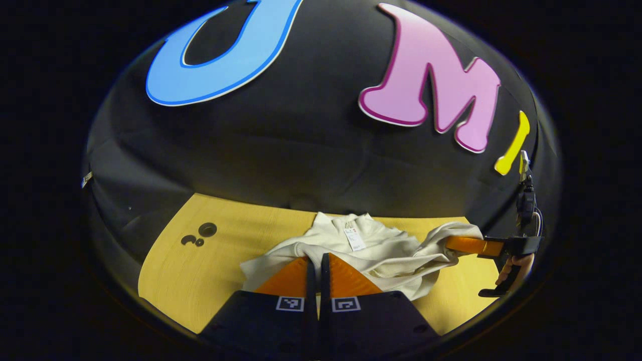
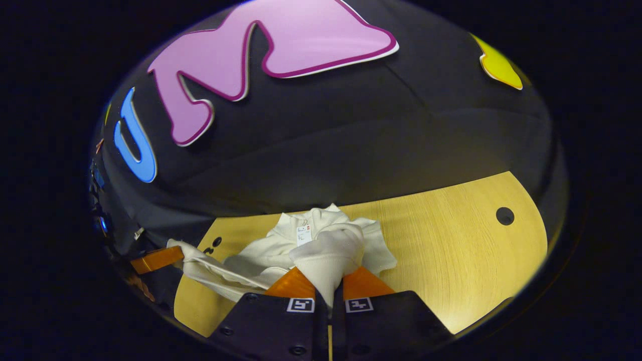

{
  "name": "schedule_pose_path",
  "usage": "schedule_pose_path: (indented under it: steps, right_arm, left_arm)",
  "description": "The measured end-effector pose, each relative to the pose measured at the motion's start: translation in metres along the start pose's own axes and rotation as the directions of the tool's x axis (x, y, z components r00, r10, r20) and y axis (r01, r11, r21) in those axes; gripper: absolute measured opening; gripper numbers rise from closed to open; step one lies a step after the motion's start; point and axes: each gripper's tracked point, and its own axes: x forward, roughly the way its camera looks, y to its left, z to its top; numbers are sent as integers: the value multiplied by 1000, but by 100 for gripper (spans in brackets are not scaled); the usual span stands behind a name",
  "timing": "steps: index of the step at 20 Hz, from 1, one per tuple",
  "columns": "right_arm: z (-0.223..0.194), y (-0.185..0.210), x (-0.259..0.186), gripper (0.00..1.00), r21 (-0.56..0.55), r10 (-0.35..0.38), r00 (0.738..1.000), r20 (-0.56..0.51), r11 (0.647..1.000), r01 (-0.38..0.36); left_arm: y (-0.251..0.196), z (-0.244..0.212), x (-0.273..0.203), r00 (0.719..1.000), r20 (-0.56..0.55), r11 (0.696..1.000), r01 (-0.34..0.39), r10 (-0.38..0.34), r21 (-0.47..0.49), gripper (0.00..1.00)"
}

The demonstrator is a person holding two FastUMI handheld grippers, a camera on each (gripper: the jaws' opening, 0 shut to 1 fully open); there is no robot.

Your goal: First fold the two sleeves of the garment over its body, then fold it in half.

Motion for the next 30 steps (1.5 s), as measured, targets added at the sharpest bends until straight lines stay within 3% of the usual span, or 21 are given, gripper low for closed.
schedule_pose_path:
  steps: [4,10,12,14,15,16,17,18,19,20,24,30]
  right_arm:
    - [9,-9,46,7,1,-40,999,10,999,40]
    - [7,-18,102,8,10,-90,995,45,996,90]
    - [9,-25,100,17,-31,-113,991,66,993,115]
    - [12,-29,98,29,-83,-113,989,93,989,120]
    - [12,-30,97,41,-96,-113,989,99,988,122]
    - [11,-29,93,60,-100,-110,988,108,988,120]
    - [11,-27,84,43,-100,-105,988,115,988,116]
    - [9,-26,76,53,-100,-108,987,121,988,120]
    - [11,-25,61,75,-102,-114,986,125,987,127]
    - [9,-24,52,98,-106,-120,984,131,985,134]
    - [5,-21,7,98,-132,-149,975,164,976,172]
    - [3,8,-92,98,-169,-173,954,244,961,218]
  left_arm:
    - [25,6,62,1000,-2,997,7,-7,-79,6]
    - [55,4,138,999,38,996,-34,37,-81,7]
    - [63,-1,145,997,41,995,-66,69,-81,20]
    - [74,-8,145,994,23,993,-108,109,-54,46]
    - [75,-7,137,992,23,991,-121,122,-60,59]
    - [71,-3,130,992,37,989,-121,124,-81,51]
    - [66,1,122,991,50,988,-115,120,-100,67]
    - [66,4,114,990,62,987,-123,130,-105,83]
    - [64,7,97,989,75,987,-121,129,-101,99]
    - [61,12,82,988,85,989,-118,125,-87,99]
    - [47,27,17,983,148,994,-106,107,-12,98]
    - [27,43,-110,962,266,998,-63,56,19,98]
